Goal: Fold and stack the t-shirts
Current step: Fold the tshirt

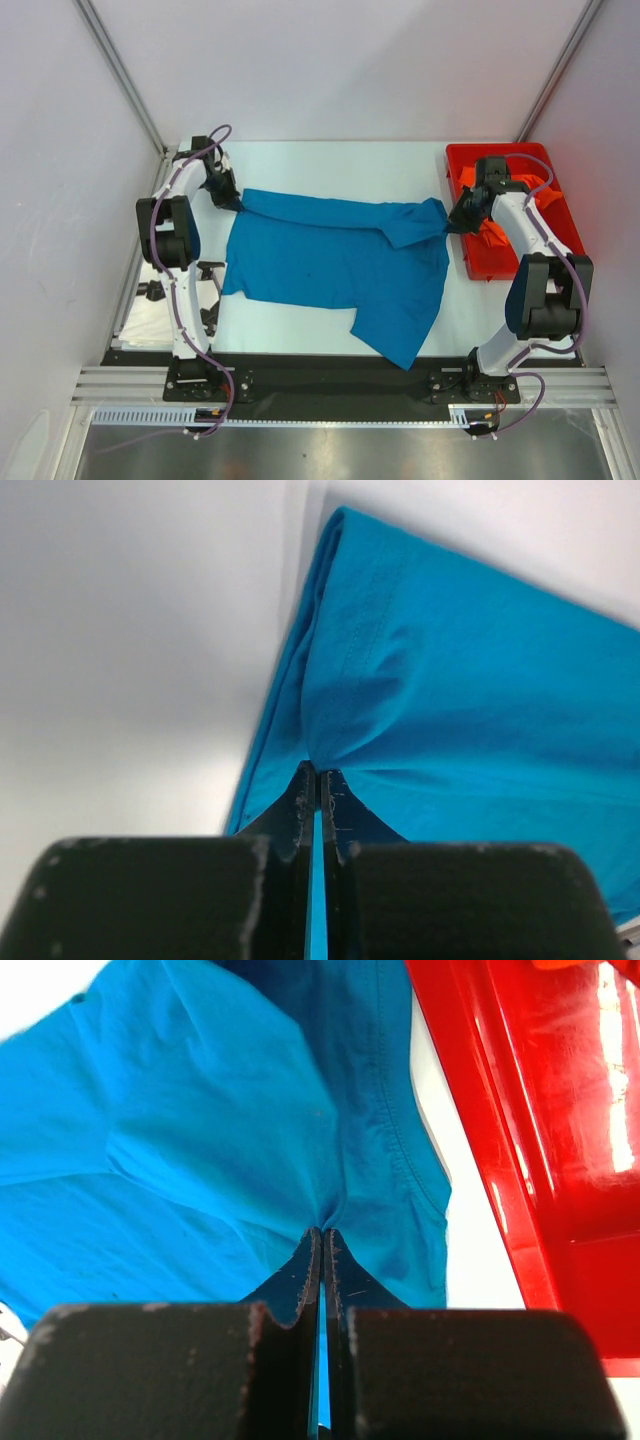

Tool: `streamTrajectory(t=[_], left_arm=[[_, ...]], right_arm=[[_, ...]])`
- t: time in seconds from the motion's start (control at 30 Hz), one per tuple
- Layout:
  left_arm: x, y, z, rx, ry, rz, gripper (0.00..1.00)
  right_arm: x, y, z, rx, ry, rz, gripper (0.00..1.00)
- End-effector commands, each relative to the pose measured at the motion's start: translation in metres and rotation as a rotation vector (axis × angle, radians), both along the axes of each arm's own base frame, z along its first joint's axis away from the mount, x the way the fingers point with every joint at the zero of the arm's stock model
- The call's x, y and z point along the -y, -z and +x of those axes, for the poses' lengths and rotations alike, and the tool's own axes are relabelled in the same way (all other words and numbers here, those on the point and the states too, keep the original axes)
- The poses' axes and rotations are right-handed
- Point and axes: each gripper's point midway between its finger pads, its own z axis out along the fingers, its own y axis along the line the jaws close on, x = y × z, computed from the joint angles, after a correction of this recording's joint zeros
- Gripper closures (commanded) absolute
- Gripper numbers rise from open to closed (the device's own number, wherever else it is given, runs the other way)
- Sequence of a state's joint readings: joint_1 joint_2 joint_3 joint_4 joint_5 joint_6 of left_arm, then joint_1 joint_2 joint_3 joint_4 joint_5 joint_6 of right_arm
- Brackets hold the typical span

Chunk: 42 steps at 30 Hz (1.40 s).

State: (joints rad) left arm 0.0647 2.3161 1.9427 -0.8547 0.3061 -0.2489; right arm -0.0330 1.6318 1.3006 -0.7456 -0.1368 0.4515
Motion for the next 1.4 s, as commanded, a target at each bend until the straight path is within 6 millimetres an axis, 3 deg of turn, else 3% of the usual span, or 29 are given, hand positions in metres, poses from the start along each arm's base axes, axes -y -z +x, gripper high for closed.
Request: streamTrajectory(t=[0.0,0.47,0.57,0.6,0.67,0.7,0.73,0.77,0.8,0.87,0.93,0.97,1.0,1.03,1.07,1.1,1.13,1.17,1.27,1.3,1.37], left_arm=[[-0.006,-0.014,-0.004,0.018,0.018,0.047,0.98],[-0.013,-0.008,-0.007,-0.005,0.017,0.084,0.97],[-0.015,-0.008,-0.008,-0.004,0.013,0.090,0.87],[-0.016,-0.008,-0.008,-0.007,0.008,0.096,0.75],[-0.018,-0.016,-0.010,-0.005,-0.001,0.112,0.62],[-0.024,-0.020,-0.010,-0.001,-0.020,0.142,0.46],[-0.026,-0.024,-0.011,0.004,-0.030,0.155,0.42],[-0.028,-0.034,-0.010,0.028,-0.039,0.166,0.36],[-0.032,-0.040,-0.007,0.046,-0.061,0.183,0.32],[-0.033,-0.050,0.005,0.111,-0.086,0.184,0.32],[-0.028,-0.059,0.022,0.175,-0.087,0.156,0.33],[-0.027,-0.059,0.028,0.193,-0.087,0.147,0.34],[-0.026,-0.054,0.035,0.200,-0.085,0.135,0.36],[-0.023,-0.060,0.048,0.239,-0.075,0.119,0.37],[-0.022,-0.059,0.054,0.248,-0.072,0.110,0.40],[-0.019,-0.047,0.058,0.233,-0.057,0.097,0.40],[-0.015,-0.052,0.068,0.267,-0.046,0.077,0.41],[-0.014,-0.051,0.072,0.274,-0.045,0.066,0.40],[-0.009,-0.038,0.086,0.275,-0.032,0.033,0.40],[-0.009,-0.036,0.088,0.272,-0.036,0.031,0.41],[-0.008,-0.029,0.093,0.271,-0.033,0.028,0.42]], right_arm=[[0.005,-0.010,-0.006,0.035,0.003,-0.022,1.00],[0.004,0.006,-0.017,-0.004,0.001,-0.018,1.00],[0.002,0.007,-0.022,-0.018,-0.008,-0.008,0.97],[0.001,0.008,-0.025,-0.028,-0.012,-0.006,0.94],[0.005,0.007,-0.030,-0.037,-0.025,-0.030,0.78],[0.006,0.003,-0.030,-0.030,-0.035,-0.040,0.73],[0.008,-0.005,-0.027,0.001,-0.037,-0.057,0.66],[0.010,-0.010,-0.023,0.024,-0.043,-0.073,0.49],[0.012,-0.021,-0.009,0.086,-0.037,-0.085,0.42],[0.013,-0.024,0.012,0.122,-0.028,-0.086,0.34],[0.005,-0.034,0.044,0.191,-0.053,-0.106,0.34],[0.007,-0.017,0.055,0.152,-0.058,-0.119,0.34],[0.010,-0.012,0.060,0.133,-0.059,-0.136,0.36],[0.014,-0.021,0.074,0.156,-0.049,-0.158,0.37],[0.015,-0.005,0.080,0.122,-0.058,-0.164,0.41],[0.017,-0.004,0.086,0.126,-0.062,-0.181,0.44],[0.009,-0.008,0.096,0.145,-0.076,-0.203,0.49],[0.011,0.001,0.100,0.128,-0.071,-0.213,0.52],[0.014,0.002,0.113,0.117,-0.032,-0.219,0.65],[0.012,0.013,0.112,0.082,-0.032,-0.225,0.66],[0.012,0.016,0.116,0.073,-0.033,-0.245,0.63]])
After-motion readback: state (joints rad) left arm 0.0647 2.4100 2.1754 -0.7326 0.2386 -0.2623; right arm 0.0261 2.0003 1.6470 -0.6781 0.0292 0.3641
